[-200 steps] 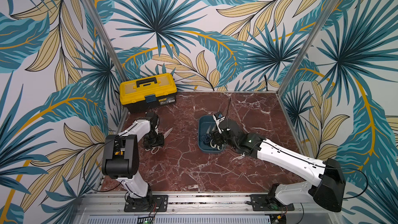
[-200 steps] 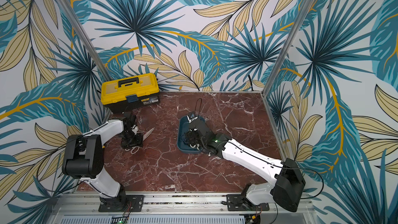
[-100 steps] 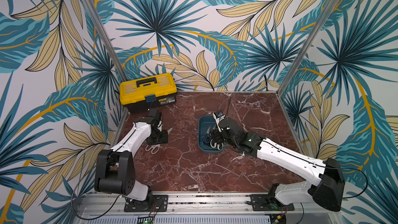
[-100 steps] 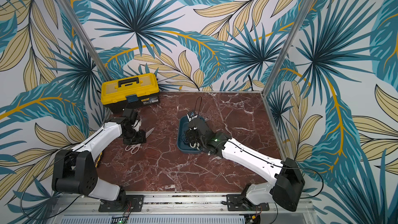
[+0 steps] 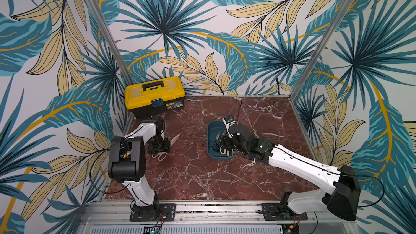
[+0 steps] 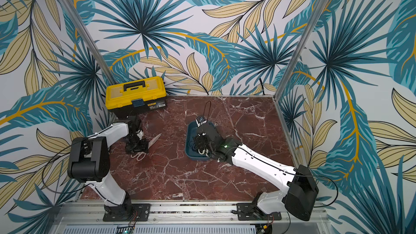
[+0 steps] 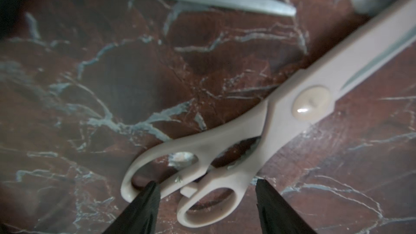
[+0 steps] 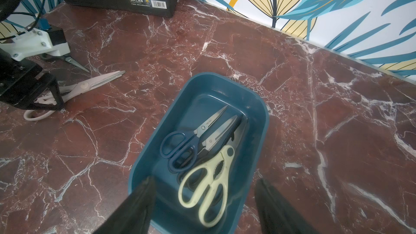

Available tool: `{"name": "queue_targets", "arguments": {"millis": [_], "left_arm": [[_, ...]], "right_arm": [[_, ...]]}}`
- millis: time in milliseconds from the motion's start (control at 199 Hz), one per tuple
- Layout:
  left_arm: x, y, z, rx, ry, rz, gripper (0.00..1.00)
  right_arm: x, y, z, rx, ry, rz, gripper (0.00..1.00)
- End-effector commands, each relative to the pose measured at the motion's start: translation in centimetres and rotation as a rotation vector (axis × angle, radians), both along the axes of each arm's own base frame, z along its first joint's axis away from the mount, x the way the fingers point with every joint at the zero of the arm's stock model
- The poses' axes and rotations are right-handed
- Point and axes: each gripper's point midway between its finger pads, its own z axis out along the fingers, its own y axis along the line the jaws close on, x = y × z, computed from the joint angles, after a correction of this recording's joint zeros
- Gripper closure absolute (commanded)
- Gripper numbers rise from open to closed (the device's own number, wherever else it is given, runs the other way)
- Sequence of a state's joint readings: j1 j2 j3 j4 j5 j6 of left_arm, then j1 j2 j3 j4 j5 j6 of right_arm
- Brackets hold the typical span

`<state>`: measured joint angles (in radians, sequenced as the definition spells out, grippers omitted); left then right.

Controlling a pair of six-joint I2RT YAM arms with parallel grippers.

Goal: Put the scissors into the storage box
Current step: Pick up the scissors from the center of the board.

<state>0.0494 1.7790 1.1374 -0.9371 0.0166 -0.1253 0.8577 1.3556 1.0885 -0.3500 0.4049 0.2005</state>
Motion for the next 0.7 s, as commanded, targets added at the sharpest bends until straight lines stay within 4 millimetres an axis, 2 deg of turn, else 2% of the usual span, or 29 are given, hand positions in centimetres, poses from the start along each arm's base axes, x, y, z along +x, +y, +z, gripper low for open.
{"name": "queue_targets", "arguments": {"millis": [0,236,421,522,692], "left_arm": [[2.5,0.6,1.1,0.026,-0.073,-0.008,0.27],[1.5,0.2,-0.5,0.002,-0.027,-0.004,0.28],[0.4,-2.3,-0.2,-0.088,-0.041,0.026,0.29],[-0.3,-4.4,0.3,-0.129,-0.057,0.007,0.29],[-1.9,-5.7,0.6,-0.159,-0.047,0.007,0.29]], "right_arm": [[-0.4,-0.8,-0.1,-0.029,-0.002,-0.006,0.25],[-0.4,-1.2,-0.3,-0.041,-0.005,-0.017,0.25],[-0.3,-1.0,-0.1,-0.047,-0.013,-0.011,0.25],[-0.2,-0.7,-0.1,-0.047,-0.011,-0.007,0.25],[0.0,-0.4,0.1,-0.041,-0.008,-0.002,0.25]]}}
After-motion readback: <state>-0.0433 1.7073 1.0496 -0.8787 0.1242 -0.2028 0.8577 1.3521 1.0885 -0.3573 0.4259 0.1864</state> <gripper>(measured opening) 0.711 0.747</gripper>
